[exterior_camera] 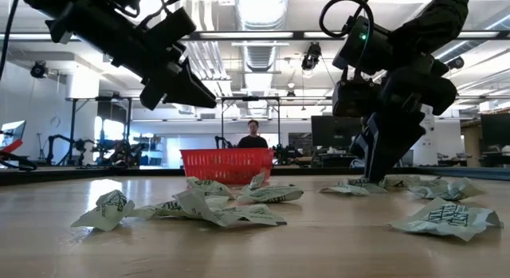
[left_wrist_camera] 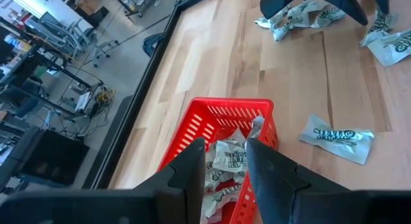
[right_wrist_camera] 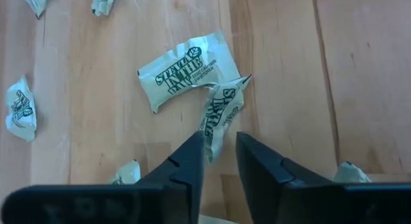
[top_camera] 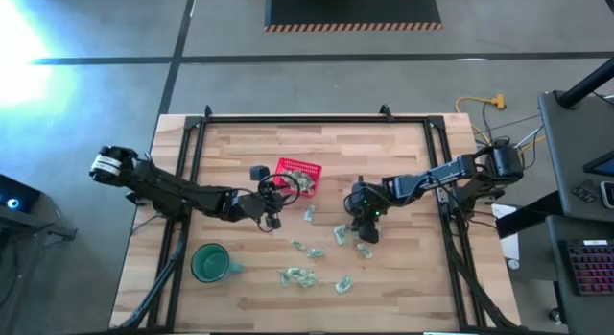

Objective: Pick and place items into bin
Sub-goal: Put the stevia packet into the red bin

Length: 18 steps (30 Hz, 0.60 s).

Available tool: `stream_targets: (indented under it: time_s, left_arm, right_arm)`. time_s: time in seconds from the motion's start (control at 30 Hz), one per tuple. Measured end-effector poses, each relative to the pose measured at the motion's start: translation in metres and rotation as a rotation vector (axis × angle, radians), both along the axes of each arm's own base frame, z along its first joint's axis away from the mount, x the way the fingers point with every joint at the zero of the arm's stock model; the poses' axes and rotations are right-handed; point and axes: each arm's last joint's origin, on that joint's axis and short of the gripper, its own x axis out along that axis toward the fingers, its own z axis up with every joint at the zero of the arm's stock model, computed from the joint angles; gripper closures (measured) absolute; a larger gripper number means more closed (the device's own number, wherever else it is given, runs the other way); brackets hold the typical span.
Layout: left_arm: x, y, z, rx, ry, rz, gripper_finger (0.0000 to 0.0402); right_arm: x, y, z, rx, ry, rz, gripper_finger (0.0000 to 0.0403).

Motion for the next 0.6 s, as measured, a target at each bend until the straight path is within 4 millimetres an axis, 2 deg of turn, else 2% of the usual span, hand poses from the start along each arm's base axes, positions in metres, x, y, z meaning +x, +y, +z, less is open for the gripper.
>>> stream_targets:
  time_s: [0.27,0.6]
  left_arm:
    - [0.0,0.0,0.0,0.0,0.0,0.0,0.0304]
    - [0.0,0.0,0.0,0.007,0.005,-0.004,0.0304]
  right_arm:
    - [-0.002,0.0,-0.001,-0.026,0.001,0.047,0.0389]
    - [0.014,-0.002,0.014,-0.145,-0.094,0.115,0.0394]
